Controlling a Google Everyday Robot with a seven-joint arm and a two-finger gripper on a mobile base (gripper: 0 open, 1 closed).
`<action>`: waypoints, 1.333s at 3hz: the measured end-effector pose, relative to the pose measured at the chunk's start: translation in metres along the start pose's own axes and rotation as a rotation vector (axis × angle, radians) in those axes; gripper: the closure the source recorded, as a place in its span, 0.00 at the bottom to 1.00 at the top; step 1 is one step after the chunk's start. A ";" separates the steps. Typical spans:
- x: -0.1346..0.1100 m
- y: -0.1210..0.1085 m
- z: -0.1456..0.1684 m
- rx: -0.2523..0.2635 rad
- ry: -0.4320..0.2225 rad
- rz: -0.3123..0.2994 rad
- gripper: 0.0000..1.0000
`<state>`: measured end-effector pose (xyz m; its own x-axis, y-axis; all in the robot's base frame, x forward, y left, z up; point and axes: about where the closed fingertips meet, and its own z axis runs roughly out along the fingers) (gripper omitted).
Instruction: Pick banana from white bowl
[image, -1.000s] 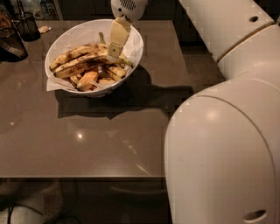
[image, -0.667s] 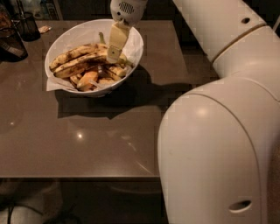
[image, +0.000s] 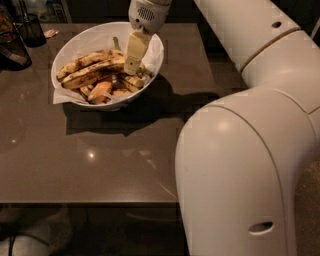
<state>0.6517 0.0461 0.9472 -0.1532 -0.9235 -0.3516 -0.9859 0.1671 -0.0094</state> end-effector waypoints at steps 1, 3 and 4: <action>0.003 -0.002 0.007 -0.010 0.013 0.011 0.34; 0.005 -0.009 0.019 -0.019 0.036 0.026 0.36; 0.006 -0.014 0.028 -0.031 0.047 0.034 0.36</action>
Offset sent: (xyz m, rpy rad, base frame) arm -0.0302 -0.0351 -0.0144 -0.1453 0.1768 0.0212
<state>0.6661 0.0485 0.9188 -0.1887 -0.9328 -0.3071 -0.9816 0.1885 0.0306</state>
